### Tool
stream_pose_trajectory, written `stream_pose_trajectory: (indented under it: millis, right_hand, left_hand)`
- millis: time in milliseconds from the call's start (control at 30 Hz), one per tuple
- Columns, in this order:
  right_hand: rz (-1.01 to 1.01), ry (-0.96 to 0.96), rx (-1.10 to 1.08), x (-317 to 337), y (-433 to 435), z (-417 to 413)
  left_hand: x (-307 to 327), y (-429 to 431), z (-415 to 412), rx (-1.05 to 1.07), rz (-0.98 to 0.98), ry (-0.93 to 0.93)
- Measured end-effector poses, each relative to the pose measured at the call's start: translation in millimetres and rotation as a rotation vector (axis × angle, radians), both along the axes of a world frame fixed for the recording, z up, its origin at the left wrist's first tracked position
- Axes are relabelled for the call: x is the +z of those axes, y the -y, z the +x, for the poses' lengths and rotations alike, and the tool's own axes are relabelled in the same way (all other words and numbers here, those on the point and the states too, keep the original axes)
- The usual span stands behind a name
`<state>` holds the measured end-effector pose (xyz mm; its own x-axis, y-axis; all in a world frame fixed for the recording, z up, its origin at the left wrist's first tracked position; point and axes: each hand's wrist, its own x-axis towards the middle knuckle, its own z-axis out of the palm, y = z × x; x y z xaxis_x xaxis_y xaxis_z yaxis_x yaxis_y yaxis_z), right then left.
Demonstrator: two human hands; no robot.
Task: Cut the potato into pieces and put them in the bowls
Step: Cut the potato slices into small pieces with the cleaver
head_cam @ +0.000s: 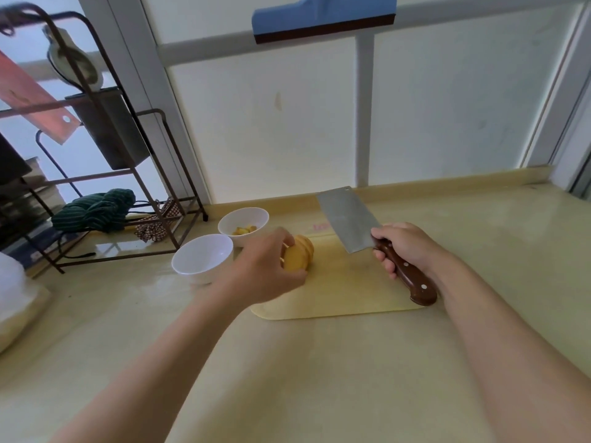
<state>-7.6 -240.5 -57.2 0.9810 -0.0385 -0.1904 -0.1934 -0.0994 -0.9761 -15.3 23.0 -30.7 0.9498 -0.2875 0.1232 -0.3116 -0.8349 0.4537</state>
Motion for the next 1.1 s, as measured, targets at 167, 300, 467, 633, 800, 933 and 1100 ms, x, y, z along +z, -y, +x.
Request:
stream_pose_trajectory:
  millis: [167,300,467,633,800,933,1100]
  right_hand:
    - [-0.028,0.012,-0.020,11.0,22.8,-4.4]
    - [-0.151,-0.017,-0.089,10.4,39.9,-8.5]
    - [-0.219,-0.062,-0.135,8.1,51.5,-7.1]
    - [-0.289,-0.070,-0.148,10.2,60.3,-10.0]
    - [-0.372,-0.077,-0.113,12.1,58.1,-10.0]
    - [-0.425,-0.097,-0.105,11.7,56.1,-10.7]
    - [-0.497,-0.105,-0.082,9.5,55.6,-8.9]
  left_hand:
    - [-19.3,65.9,-6.5,-0.184,0.005,-0.061]
    - [-36.7,99.2,12.3,-0.218,0.104,-0.047]
    - [-48.4,117.6,20.6,-0.157,0.196,0.071]
    - [-59.2,106.9,24.8,-0.228,0.147,0.150]
    - [-58.8,94.3,32.5,-0.363,0.090,0.171]
    - [-66.6,92.8,39.8,-0.510,0.000,0.187]
    - [-77.8,97.1,48.2,-0.570,-0.081,0.278]
